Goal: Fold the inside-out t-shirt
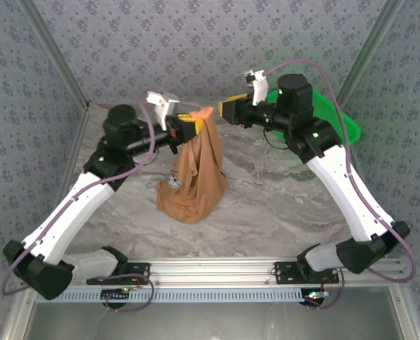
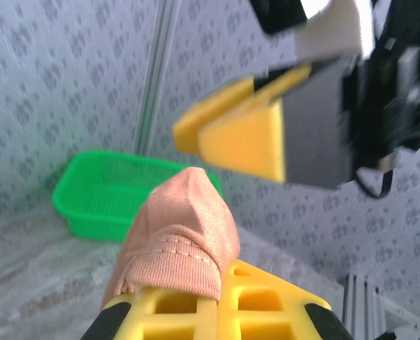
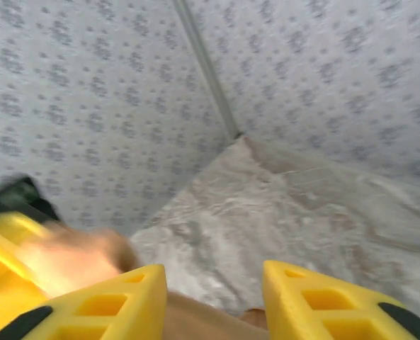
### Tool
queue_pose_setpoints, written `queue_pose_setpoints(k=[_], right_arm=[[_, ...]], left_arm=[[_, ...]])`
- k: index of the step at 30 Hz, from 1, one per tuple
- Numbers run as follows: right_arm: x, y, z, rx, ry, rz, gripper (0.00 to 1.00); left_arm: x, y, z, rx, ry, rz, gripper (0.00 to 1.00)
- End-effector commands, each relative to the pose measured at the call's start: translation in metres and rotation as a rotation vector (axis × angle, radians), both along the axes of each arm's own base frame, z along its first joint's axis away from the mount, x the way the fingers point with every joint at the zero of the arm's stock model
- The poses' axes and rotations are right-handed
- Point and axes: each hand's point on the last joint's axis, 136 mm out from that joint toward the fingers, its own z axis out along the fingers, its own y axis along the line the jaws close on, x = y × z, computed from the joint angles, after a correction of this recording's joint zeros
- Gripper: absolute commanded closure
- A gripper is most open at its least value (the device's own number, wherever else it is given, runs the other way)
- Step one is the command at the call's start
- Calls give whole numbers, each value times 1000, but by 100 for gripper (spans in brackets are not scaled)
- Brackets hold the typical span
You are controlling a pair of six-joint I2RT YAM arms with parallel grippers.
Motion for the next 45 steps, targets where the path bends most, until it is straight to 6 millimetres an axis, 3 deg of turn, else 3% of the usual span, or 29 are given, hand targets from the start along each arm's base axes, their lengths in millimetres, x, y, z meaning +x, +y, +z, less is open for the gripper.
queue_pose_setpoints(k=[1,5,7,9,12,17,22,24,27,30,34,35,38,45], right_arm=[[-3,-21,-41,-148,-37,-52,51],[-26,1,-86,-135,-49,126,46],[-42,18,-106,-126,-40,237,36],[-55,31,-135,-168,-34,289,33],[-56,43,-155,-189,-41,286,34],[-34,49,-175,-200,-14,229,46],[-24,50,-171,-187,-25,212,54],[-23,51,-170,-179,-30,213,66],[-18,43,-165,-192,-31,168,98],[-2,-3,-139,-240,-65,-15,100],[-2,-71,-59,-149,-198,-216,100],[-8,-81,-28,-123,-262,-251,100],[-24,-91,15,-107,-349,-266,100],[-36,-97,44,-166,-381,-258,100]], left_arm=[[-10,18,23,-42,-38,0,100],[-15,23,23,-39,-51,-29,100],[-14,24,21,-33,-41,-26,100],[-14,25,20,-26,-41,-23,100],[-13,26,17,-16,-38,-13,100],[-12,26,15,-16,-32,-12,100],[-12,27,13,-14,-32,-7,100],[-11,28,12,-14,-32,1,100],[-7,31,12,-18,-28,35,100],[0,41,14,-25,-18,93,100],[8,53,22,-59,-18,148,100],[10,53,25,-68,-16,151,100],[14,52,31,-84,-7,151,100],[27,63,46,-128,12,226,100]])
